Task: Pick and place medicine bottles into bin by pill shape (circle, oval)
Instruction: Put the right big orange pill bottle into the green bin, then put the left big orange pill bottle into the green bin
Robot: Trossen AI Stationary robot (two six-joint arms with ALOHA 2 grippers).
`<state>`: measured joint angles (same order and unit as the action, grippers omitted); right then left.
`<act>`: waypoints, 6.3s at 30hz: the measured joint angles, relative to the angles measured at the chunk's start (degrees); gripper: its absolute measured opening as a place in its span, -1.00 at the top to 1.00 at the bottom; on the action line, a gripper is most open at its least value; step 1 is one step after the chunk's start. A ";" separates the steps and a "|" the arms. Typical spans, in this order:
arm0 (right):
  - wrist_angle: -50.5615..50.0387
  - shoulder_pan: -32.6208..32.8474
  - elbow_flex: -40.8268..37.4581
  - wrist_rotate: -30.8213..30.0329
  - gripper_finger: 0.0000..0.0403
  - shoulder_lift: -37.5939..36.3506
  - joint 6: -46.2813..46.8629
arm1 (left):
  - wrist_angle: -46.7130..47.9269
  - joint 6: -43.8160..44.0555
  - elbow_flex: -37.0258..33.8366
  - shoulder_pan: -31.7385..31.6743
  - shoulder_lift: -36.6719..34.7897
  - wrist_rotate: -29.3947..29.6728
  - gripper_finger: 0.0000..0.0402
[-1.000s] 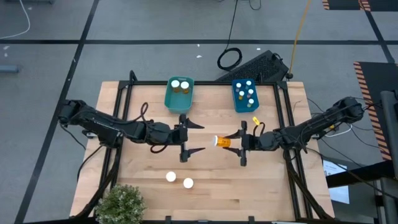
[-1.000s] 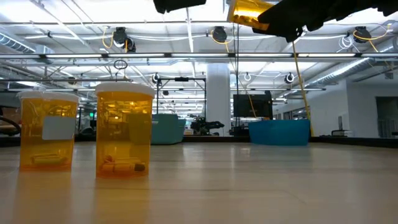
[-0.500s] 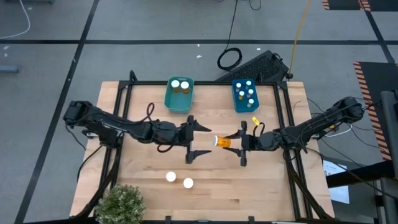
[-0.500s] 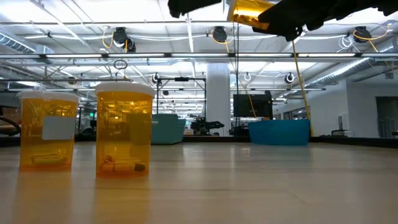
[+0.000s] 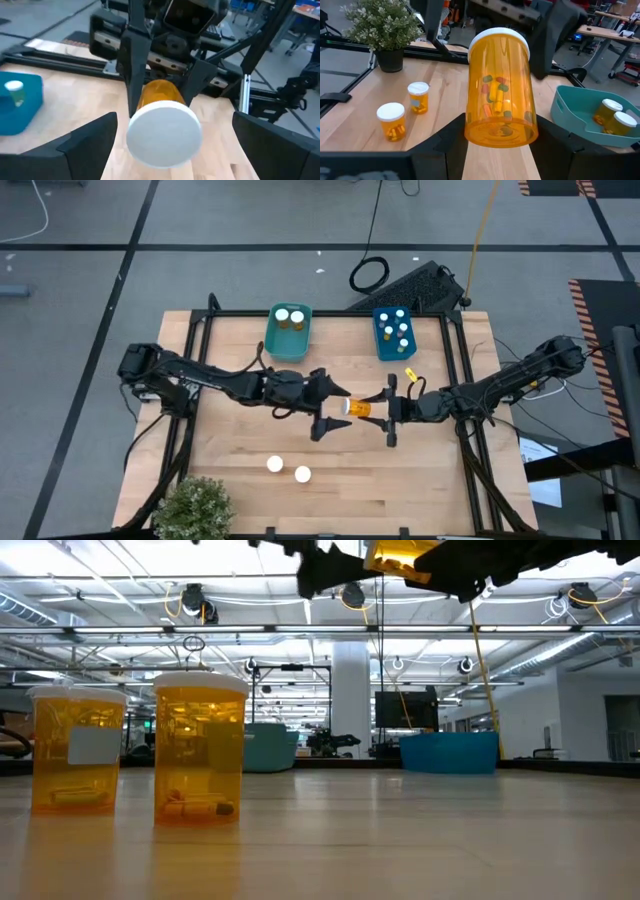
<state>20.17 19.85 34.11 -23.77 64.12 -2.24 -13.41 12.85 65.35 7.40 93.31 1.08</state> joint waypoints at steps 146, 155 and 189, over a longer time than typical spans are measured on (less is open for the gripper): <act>-18.22 -0.04 0.00 -1.75 -0.56 -2.29 0.91 | 18.01 6.40 -11.68 -37.56 -0.65 21.90 -0.08; -18.11 -0.04 0.00 -1.73 -0.56 -2.29 1.07 | 20.80 10.30 -11.68 -38.30 -0.65 21.47 -0.10; -16.47 -0.04 -0.02 -1.68 -0.56 -2.29 0.02 | 18.86 4.67 -11.62 -39.82 4.67 21.49 -0.48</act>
<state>3.71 19.81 34.09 -25.45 61.82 -2.22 5.45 17.52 53.73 -32.43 97.99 22.57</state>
